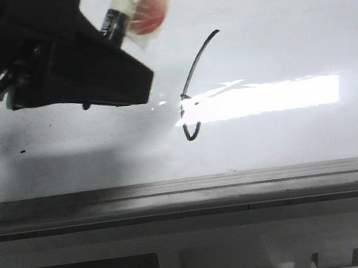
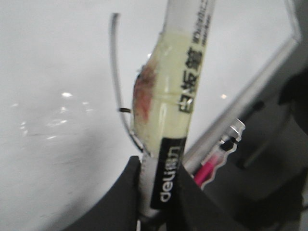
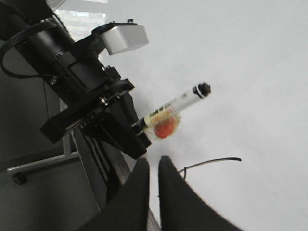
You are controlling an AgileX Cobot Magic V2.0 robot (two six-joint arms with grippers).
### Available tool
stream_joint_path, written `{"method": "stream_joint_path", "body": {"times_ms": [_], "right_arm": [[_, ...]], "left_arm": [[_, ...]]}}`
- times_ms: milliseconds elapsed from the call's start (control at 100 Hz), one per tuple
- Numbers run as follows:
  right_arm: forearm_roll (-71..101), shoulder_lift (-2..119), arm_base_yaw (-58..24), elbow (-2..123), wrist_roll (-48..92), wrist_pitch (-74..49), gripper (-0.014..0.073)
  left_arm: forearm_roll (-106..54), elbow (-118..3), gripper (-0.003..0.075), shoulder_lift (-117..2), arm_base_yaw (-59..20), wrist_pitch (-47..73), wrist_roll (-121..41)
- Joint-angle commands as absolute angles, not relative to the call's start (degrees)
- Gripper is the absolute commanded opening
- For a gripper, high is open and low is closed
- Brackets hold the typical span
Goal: Write number 6 on whiteboard
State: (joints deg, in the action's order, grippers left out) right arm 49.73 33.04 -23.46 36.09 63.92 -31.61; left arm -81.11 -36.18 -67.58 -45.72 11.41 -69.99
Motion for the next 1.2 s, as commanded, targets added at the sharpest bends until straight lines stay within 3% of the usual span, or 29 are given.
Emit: {"method": "stream_joint_path", "body": {"times_ms": [0, 300, 560, 1000, 1190], "right_arm": [[49.51, 32.89, -21.94, 37.94, 62.52, -30.32, -0.0064], [49.51, 32.89, -21.85, 37.84, 62.52, -30.84, -0.0064], [49.51, 32.89, -21.85, 37.84, 62.52, -32.40, -0.0064], [51.56, 32.89, -21.85, 37.84, 62.44, -34.66, -0.0064], [53.08, 32.89, -21.85, 37.84, 62.44, -35.96, -0.0064]], "left_arm": [[-88.01, -36.47, -0.0019, -66.73, -47.40, 2.14, -69.33], [-88.15, -38.55, -0.0019, -72.68, -48.94, -4.76, -69.59], [-88.29, -39.10, -0.0019, -73.66, -48.94, -1.70, -69.59], [-100.60, -39.10, -0.0019, -76.62, -48.71, -9.30, -69.59], [-105.80, -39.10, -0.0019, -79.46, -47.42, -6.74, -68.30]]}}
